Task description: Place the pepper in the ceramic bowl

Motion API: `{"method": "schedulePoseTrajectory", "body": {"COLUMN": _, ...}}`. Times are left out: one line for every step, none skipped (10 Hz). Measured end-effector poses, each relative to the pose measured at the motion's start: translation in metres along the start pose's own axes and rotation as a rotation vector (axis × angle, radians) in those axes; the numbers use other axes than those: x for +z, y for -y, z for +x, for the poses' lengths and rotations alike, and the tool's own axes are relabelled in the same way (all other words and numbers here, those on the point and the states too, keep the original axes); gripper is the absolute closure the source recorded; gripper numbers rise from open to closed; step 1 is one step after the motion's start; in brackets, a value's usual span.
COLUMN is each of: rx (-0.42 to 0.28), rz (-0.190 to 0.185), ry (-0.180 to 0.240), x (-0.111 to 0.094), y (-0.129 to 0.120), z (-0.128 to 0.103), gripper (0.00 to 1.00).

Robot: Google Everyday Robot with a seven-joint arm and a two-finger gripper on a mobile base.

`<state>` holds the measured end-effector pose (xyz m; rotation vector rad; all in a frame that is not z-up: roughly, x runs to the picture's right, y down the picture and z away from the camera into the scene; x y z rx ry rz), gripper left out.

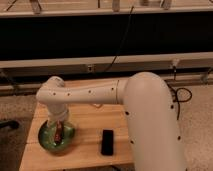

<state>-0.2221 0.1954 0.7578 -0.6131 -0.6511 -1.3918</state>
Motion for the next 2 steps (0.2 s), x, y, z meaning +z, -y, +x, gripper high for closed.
{"method": "schedulePoseTrajectory", "body": {"rx": 0.005, "rz": 0.0, "ry": -0.004, "x": -0.0018, "y": -0.005, "z": 0.0013, "gripper": 0.2}}
{"method": "schedulePoseTrajectory", "body": {"rx": 0.014, "rz": -0.002, "ry": -0.01, "x": -0.0046, "y": -0.0145, "z": 0.004, "gripper": 0.2}}
